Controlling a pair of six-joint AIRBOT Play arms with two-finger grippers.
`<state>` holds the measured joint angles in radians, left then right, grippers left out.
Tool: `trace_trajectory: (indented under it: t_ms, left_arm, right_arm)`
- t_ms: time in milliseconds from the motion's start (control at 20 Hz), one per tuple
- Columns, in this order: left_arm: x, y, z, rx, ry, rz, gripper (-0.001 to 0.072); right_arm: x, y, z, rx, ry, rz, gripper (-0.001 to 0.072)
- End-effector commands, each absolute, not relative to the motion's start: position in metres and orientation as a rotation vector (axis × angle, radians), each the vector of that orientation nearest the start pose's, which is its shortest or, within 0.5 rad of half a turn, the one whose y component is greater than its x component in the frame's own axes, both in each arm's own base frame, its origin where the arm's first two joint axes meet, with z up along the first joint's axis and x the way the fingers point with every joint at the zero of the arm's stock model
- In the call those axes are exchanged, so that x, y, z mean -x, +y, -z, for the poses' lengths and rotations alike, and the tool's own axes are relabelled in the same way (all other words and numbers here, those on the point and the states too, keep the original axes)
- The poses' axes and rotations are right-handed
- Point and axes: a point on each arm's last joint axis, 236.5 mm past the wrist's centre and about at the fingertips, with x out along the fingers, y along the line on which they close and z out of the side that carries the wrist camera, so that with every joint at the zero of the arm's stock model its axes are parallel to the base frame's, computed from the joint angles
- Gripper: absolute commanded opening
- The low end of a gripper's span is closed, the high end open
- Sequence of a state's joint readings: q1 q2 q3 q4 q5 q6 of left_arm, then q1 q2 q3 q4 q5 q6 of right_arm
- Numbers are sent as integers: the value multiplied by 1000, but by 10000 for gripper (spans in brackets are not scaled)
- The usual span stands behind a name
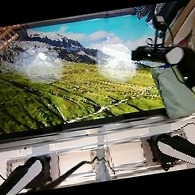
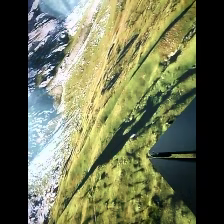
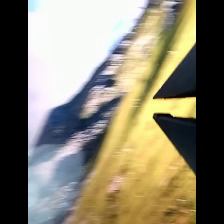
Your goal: Fold the clothes and pants, and hang the long-sleeved shirts on hangers.
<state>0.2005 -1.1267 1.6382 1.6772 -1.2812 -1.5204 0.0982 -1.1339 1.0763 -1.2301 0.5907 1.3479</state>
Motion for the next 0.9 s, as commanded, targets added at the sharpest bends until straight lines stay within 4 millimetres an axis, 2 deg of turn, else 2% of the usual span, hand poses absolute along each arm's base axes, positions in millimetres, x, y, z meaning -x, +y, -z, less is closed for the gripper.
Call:
trace_trajectory:
  t_ms: [0, 100, 200, 350, 450, 850]
  left_arm:
    - [-393, 110, -254, -44, 761, -279, 9]
    - [-393, 110, -254, -44, 761, -279, 9]
    - [-393, 110, -254, -44, 761, -279, 9]
    - [-393, 110, -254, -44, 761, -279, 9]
    - [-393, 110, -254, -44, 761, -279, 9]
    - [-393, 110, -254, -44, 761, -279, 9]
  right_arm:
    - [-503, 109, -205, -10, 181, -224, 162]
    - [-509, 98, -247, -26, 4, -179, 164]
    - [-508, 89, -279, -39, -134, -144, 164]
    - [-503, 80, -308, -50, -260, -112, 164]
    - [-501, 78, -316, -53, -294, -103, 164]
    - [-501, 78, -315, -53, -291, -104, 164]
